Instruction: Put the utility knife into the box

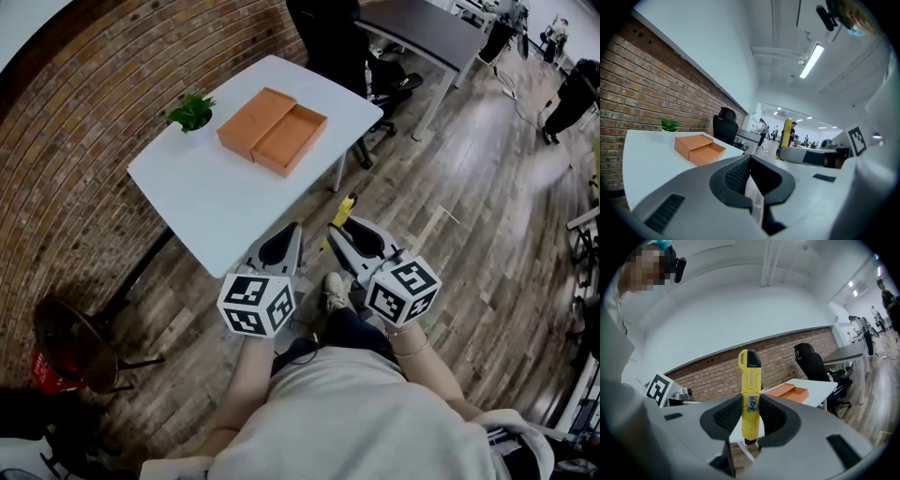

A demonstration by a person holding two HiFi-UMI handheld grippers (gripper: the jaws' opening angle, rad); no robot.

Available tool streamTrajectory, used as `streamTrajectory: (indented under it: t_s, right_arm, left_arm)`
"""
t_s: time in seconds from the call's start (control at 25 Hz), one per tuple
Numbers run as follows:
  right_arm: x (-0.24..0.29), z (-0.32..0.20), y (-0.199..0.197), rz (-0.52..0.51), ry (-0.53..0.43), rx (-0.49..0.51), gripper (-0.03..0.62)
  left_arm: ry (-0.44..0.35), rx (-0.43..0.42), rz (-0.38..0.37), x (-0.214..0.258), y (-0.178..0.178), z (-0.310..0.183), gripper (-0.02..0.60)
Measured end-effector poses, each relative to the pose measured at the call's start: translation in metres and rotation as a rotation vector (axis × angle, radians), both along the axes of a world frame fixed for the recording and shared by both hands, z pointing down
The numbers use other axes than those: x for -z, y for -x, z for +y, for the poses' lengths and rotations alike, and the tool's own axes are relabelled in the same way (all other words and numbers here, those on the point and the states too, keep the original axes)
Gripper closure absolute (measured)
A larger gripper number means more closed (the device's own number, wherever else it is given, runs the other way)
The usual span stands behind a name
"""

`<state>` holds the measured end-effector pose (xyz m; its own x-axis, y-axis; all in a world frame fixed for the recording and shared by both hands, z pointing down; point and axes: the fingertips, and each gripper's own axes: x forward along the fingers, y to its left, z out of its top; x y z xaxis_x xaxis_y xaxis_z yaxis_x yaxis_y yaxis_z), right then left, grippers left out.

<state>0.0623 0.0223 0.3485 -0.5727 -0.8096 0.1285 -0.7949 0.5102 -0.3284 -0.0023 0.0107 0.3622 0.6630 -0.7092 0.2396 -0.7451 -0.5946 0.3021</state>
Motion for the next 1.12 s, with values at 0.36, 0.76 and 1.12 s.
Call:
streamTrajectory:
  t_s: [0.36, 0.76, 1.12]
  right_arm:
    - [0.021, -0.116, -0.039, -0.023, -0.037, 0.107, 0.482]
    - [0.009, -0.181, -0.081, -0.032, -0.003, 0.135, 0.482]
    - [-0.009, -0.194, -0.076, -0.036, 0.046, 0.18, 0.482]
  left_arm:
    - [-0.01, 0.046, -0.056, 0.001, -0.047, -0.097, 0.575]
    - [0.021, 0.116, -0.069, -0.009, -0.07, -0.151, 0.575]
    - [0.084, 0.162, -0.073, -0.03, -0.069, -0.157, 0.575]
